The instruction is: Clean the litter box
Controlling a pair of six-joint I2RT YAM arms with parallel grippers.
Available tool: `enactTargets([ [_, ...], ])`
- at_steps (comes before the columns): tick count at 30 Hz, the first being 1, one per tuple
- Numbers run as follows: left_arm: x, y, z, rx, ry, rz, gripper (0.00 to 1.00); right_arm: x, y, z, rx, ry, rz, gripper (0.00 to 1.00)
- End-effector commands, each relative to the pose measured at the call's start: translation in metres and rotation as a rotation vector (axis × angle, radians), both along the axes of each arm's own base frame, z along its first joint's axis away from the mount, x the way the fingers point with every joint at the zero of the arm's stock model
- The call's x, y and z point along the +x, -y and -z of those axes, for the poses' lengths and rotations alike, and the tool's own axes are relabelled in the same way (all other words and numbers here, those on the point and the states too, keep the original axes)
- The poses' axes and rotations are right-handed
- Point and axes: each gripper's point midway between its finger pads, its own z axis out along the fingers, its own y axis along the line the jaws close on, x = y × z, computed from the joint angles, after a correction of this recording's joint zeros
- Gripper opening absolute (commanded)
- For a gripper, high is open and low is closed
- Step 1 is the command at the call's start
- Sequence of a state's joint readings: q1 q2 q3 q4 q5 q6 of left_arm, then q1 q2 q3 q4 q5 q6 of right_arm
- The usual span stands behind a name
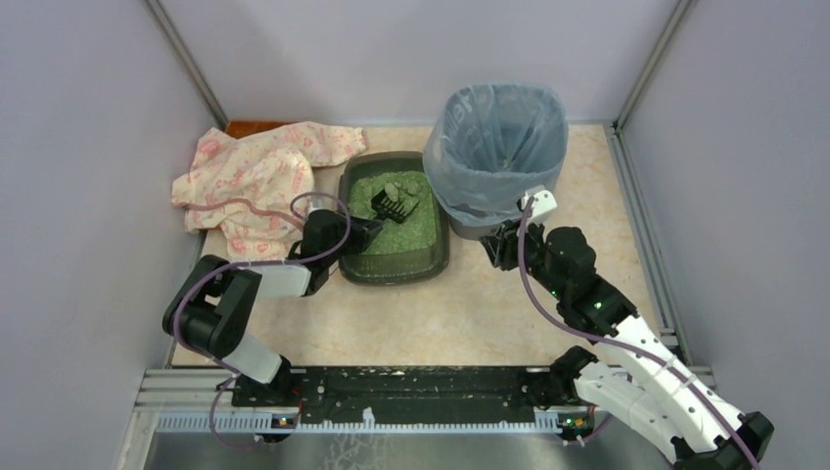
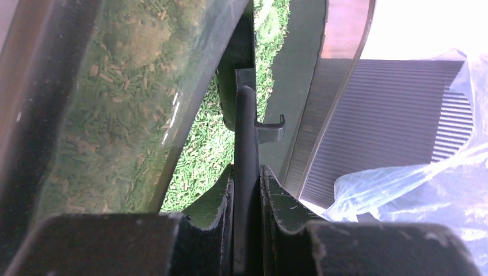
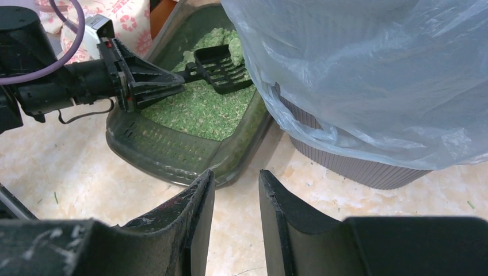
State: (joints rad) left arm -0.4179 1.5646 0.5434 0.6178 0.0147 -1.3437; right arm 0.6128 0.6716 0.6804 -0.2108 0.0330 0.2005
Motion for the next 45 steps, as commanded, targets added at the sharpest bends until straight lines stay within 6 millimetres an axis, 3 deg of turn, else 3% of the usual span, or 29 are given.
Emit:
enactTargets([
  [1, -0.012, -0.006, 0.004, 0.027, 0.054, 0.042, 0.00, 0.004, -0.002, -0.014, 0.019, 0.040, 0.001, 0.35],
  [15, -0.021, 0.008, -0.024, -0.124, 0.216, 0.148, 0.00, 0.005, -0.003, -0.011, 0.017, 0.028, 0.000, 0.35],
  [25, -0.025, -0.024, -0.041, -0.201, 0.293, 0.147, 0.00, 0.006, -0.004, -0.010, 0.016, 0.022, 0.002, 0.35],
  [32, -0.025, -0.025, -0.062, -0.108, 0.362, 0.203, 0.00, 0.007, -0.008, -0.006, 0.022, 0.009, -0.009, 0.35],
  [36, -0.025, -0.036, -0.077, -0.079, 0.399, 0.199, 0.00, 0.008, -0.009, -0.006, 0.024, 0.006, -0.013, 0.35],
  [40, -0.026, -0.054, -0.077, -0.080, 0.400, 0.184, 0.00, 0.006, -0.010, -0.003, 0.023, -0.003, -0.020, 0.35],
  [45, -0.034, -0.048, -0.075, -0.162, 0.393, 0.212, 0.00, 0.007, -0.011, 0.000, 0.028, -0.006, -0.020, 0.35],
])
